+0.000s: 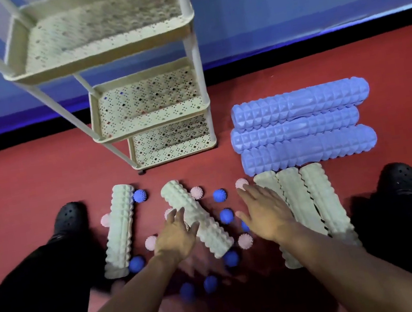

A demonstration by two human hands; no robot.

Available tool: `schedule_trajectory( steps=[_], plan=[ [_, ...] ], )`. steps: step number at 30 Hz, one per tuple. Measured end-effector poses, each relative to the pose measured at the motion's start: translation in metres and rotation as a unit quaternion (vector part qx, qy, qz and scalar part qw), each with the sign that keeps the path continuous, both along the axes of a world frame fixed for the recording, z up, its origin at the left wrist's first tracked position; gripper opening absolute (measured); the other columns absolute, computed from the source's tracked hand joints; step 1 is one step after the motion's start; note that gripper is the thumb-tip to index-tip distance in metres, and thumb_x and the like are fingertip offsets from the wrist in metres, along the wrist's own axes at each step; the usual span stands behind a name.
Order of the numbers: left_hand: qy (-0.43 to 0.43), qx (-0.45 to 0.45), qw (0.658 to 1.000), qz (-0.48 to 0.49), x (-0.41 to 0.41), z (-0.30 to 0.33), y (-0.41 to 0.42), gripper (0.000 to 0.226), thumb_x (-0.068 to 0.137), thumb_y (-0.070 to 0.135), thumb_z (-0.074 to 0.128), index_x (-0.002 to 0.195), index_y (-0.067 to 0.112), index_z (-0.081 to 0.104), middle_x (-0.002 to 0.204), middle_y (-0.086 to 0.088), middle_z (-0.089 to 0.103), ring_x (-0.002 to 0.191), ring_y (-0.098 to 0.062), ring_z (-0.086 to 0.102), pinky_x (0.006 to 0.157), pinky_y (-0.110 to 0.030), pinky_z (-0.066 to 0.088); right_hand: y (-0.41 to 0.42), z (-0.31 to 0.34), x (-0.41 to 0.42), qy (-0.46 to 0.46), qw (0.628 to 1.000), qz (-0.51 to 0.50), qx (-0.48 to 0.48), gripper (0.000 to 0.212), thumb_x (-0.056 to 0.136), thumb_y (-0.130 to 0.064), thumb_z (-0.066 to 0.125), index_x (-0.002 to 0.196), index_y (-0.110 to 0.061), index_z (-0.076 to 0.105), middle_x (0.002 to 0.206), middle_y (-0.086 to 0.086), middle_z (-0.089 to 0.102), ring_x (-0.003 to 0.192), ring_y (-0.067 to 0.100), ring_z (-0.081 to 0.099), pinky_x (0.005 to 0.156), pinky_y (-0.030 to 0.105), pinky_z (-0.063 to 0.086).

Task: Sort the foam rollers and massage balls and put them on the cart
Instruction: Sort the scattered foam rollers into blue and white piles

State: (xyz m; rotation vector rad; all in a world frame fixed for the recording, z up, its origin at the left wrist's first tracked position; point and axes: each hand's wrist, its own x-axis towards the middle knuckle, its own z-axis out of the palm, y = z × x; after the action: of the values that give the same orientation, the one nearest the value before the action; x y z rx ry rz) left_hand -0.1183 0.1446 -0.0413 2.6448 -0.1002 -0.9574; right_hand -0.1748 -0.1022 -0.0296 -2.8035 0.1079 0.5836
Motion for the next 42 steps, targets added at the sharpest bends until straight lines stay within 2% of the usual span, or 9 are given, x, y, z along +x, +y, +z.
schedule_trajectory(
  steps=[5,11,16,20,24,29,34,40,42],
  plan=[
    [0.0,0.003,0.999,0.036,0.012,-0.014,0.054,0.07,0.1,0.053,0.046,0.158,0.019,0.025,0.164,-0.005,0.024,0.139,-0.03,0.045,0.116,-0.043,0.033,0.048,-0.013,0.025,0.001,0.999,0.043,-0.013,0.065,0.099,-0.051,0.042,0.156,-0.023,0.029,0.16,-0.003,0.031,0.145,0.021,0.031,0.118,0.034,0.022],
    [0.001,0.032,0.999,0.022,0.027,-0.055,0.087,0.074,0.099,0.056,0.044,0.16,0.019,0.021,0.168,-0.007,0.016,0.151,-0.027,0.026,0.12,-0.04,0.026,0.089,-0.052,0.051,0.063,0.996,0.061,-0.015,0.07,0.099,-0.056,0.039,0.158,-0.024,0.022,0.166,-0.001,0.02,0.149,0.024,0.025,0.119,0.039,0.024],
    [-0.022,0.065,0.998,-0.017,0.038,-0.087,0.094,0.076,0.098,0.059,0.04,0.16,0.022,0.017,0.166,-0.01,0.021,0.148,-0.031,0.028,0.119,-0.045,0.027,0.114,-0.087,0.068,0.086,0.994,0.063,-0.003,0.07,0.098,-0.059,0.039,0.157,-0.025,0.023,0.161,-0.002,0.028,0.144,0.024,0.033,0.114,0.038,0.026],
    [-0.038,0.083,0.995,-0.048,0.04,-0.111,0.099,0.077,0.098,0.06,0.038,0.161,0.022,0.014,0.166,-0.006,0.022,0.148,-0.03,0.027,0.118,-0.043,0.024,0.133,-0.113,0.08,0.089,0.994,0.062,-0.023,0.076,0.094,-0.061,0.042,0.156,-0.021,0.023,0.147,0.002,0.044,0.131,0.025,0.047,0.107,0.039,0.038],
    [-0.059,0.096,0.991,-0.073,0.036,-0.129,0.107,0.077,0.097,0.06,0.044,0.158,0.017,0.026,0.164,-0.008,0.029,0.145,-0.031,0.034,0.117,-0.044,0.027,0.148,-0.13,0.089,0.138,0.99,-0.03,0.025,0.085,0.09,-0.061,0.051,0.157,-0.026,0.014,0.141,0.007,0.046,0.122,0.032,0.055,0.093,0.044,0.047],
    [-0.043,0.113,0.987,-0.104,0.032,-0.14,0.116,0.078,0.098,0.064,0.033,0.161,0.021,0.015,0.168,-0.006,0.016,0.151,-0.028,0.024,0.121,-0.043,0.017,0.153,-0.146,0.093,0.168,0.978,-0.104,0.073,0.092,0.081,-0.059,0.06,0.152,-0.036,0.005,0.129,0.008,0.054,0.115,0.034,0.059,0.087,0.044,0.048],
    [-0.083,0.1,0.985,-0.114,0.032,-0.123,0.115,0.076,0.099,0.061,0.036,0.16,0.019,0.018,0.167,-0.007,0.02,0.151,-0.026,0.027,0.121,-0.042,0.02,0.155,-0.149,0.091,0.162,0.972,-0.135,0.106,0.09,0.083,-0.054,0.061,0.15,-0.035,0.004,0.127,0.014,0.055,0.109,0.039,0.061,0.09,0.048,0.051],
    [-0.073,0.063,0.994,-0.041,0.032,-0.097,0.089,0.075,0.098,0.066,0.033,0.159,0.023,0.023,0.165,-0.004,0.027,0.148,-0.025,0.031,0.119,-0.041,0.024,0.129,-0.125,0.071,0.11,0.948,-0.219,0.201,0.087,0.082,-0.054,0.061,0.15,-0.034,0.011,0.143,0.01,0.053,0.12,0.038,0.059,0.095,0.045,0.048],
    [-0.055,0.038,0.998,-0.014,0.027,-0.088,0.071,0.073,0.098,0.064,0.036,0.157,0.023,0.026,0.162,-0.004,0.031,0.146,-0.025,0.033,0.118,-0.042,0.026,0.111,-0.114,0.062,0.103,0.941,-0.24,0.215,0.085,0.084,-0.055,0.062,0.149,-0.032,0.012,0.136,0.011,0.059,0.117,0.038,0.061,0.089,0.039,0.046]
  ],
)
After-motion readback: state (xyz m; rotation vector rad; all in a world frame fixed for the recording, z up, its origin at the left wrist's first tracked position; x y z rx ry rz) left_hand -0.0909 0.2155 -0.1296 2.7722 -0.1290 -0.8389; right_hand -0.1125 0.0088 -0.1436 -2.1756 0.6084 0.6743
